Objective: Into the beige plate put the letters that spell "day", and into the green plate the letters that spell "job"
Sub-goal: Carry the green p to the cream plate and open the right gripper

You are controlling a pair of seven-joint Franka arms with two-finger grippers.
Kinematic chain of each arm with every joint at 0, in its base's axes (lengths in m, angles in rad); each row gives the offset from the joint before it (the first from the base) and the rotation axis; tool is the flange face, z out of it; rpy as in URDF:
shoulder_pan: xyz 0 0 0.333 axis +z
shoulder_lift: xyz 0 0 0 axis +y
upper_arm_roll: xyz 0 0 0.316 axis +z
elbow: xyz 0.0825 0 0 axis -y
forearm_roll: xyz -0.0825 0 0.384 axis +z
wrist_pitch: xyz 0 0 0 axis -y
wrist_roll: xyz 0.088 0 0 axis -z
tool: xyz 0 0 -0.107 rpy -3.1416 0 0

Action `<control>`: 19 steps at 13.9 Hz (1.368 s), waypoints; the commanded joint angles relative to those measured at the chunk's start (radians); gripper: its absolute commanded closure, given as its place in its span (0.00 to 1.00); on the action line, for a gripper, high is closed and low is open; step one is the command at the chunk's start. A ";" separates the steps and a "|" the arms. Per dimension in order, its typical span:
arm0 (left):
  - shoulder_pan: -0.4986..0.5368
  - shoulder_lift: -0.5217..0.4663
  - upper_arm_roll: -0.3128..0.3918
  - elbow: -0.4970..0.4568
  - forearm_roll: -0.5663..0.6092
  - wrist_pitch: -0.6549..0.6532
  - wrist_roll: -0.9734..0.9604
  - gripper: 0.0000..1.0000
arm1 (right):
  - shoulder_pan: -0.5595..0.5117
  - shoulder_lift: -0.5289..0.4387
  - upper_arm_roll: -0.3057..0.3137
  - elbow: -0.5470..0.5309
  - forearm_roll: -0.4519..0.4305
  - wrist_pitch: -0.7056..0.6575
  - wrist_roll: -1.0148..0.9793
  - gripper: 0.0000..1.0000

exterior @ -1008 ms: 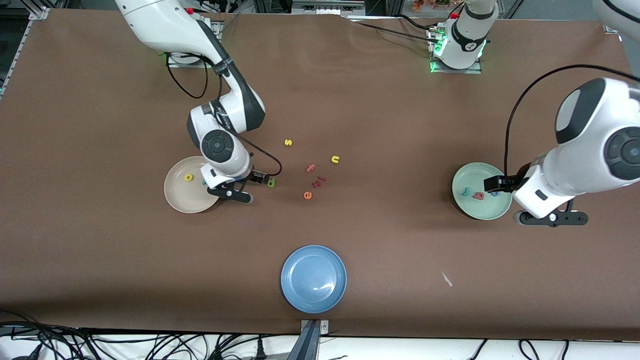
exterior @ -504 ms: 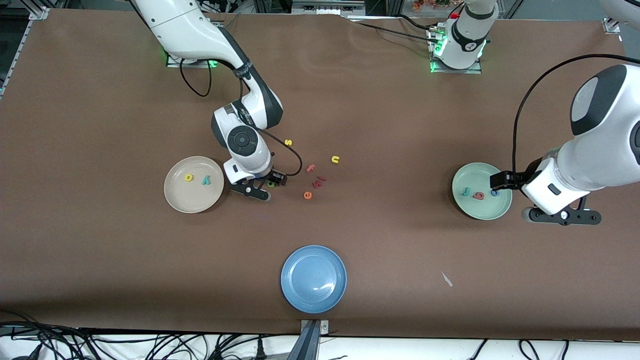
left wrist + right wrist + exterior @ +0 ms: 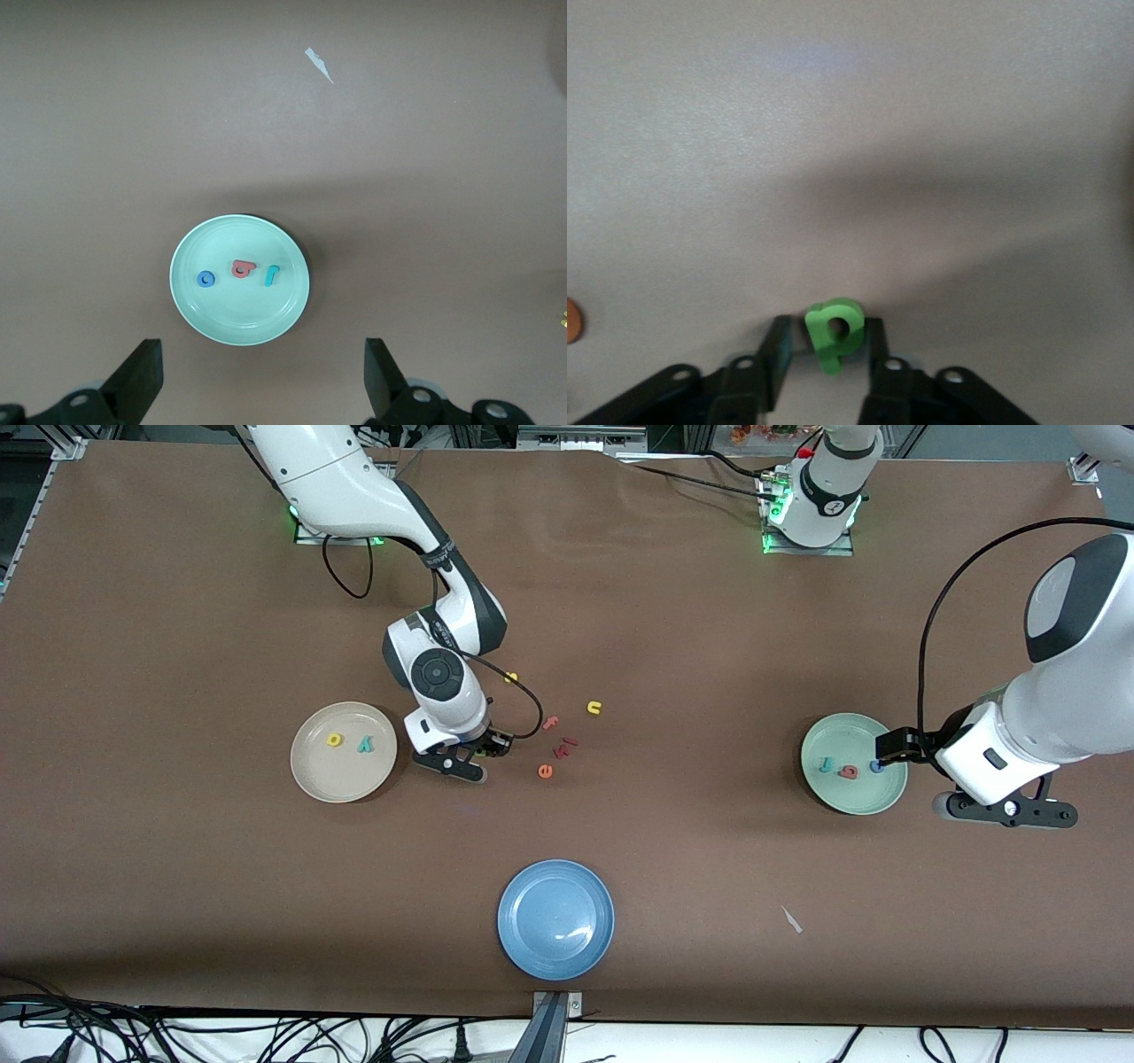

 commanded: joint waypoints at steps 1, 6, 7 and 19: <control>-0.004 0.010 -0.004 0.031 -0.013 -0.016 0.028 0.00 | 0.008 0.009 -0.008 0.028 0.009 -0.001 -0.007 0.93; -0.010 0.000 0.005 0.029 -0.012 -0.016 0.036 0.00 | -0.001 -0.077 -0.061 0.028 -0.002 -0.126 -0.129 0.96; -0.010 0.002 0.008 0.029 -0.019 -0.015 0.039 0.00 | -0.002 -0.100 -0.092 0.021 0.000 -0.177 -0.201 0.96; -0.420 -0.187 0.663 -0.087 -0.340 0.110 0.312 0.00 | -0.009 -0.241 -0.353 -0.285 0.017 -0.223 -0.681 0.88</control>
